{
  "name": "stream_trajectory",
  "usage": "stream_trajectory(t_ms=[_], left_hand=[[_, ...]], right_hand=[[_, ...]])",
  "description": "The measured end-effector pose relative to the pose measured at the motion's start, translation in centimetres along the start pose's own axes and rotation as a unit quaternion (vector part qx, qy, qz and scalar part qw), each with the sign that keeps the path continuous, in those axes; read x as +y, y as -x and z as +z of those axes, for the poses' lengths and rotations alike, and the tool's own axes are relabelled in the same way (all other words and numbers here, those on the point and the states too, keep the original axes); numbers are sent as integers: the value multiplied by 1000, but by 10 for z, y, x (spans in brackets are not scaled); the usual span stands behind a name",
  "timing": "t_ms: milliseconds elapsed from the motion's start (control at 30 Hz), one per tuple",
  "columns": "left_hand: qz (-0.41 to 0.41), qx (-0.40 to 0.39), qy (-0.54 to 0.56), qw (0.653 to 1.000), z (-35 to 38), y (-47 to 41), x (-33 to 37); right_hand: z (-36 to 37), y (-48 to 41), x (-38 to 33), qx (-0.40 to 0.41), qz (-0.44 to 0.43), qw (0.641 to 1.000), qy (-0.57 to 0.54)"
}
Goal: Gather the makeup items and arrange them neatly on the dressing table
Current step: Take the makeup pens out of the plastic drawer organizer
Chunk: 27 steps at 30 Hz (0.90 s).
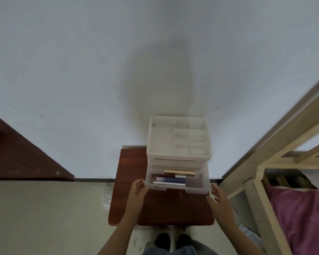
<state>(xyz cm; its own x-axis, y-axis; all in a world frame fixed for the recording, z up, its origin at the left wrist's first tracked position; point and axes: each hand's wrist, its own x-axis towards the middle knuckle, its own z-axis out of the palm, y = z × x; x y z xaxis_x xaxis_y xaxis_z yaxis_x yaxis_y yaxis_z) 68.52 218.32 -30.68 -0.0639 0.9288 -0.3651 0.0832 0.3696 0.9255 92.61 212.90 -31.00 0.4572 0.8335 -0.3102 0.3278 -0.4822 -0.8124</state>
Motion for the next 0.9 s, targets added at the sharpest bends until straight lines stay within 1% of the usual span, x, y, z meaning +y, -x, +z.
stream_trajectory(t_ms=[167,367,433,500,533,567,633,700,733,833,900], left_hand=[[13,3,-42,999,-4,-6,-1],[19,21,-88,996,-5,-9,-3],[23,27,-110,993,-4,-11,-4],[36,44,-139,989,-4,-12,-4],[46,55,-157,985,-4,-13,-3],[55,68,-170,981,-4,-14,-2],[72,82,-179,978,-3,-16,5],[77,80,-185,976,0,-18,10],[79,78,-189,976,1,-19,11],[73,68,-193,976,3,-19,9],[61,60,-194,977,4,-18,7]], right_hand=[[-7,-8,-2,-10,-3,1000,23],[-10,-12,-3,-16,-26,997,76],[-10,-19,-6,11,-37,993,114],[-9,-28,-20,41,-88,984,152],[-8,-32,-30,39,-126,977,167],[-6,-36,-43,17,-159,970,182],[4,-45,-67,-69,-202,951,223],[16,-57,-81,-151,-206,928,273],[22,-64,-85,-178,-198,916,300],[36,-77,-85,-219,-182,883,374],[44,-80,-83,-236,-189,857,416]])
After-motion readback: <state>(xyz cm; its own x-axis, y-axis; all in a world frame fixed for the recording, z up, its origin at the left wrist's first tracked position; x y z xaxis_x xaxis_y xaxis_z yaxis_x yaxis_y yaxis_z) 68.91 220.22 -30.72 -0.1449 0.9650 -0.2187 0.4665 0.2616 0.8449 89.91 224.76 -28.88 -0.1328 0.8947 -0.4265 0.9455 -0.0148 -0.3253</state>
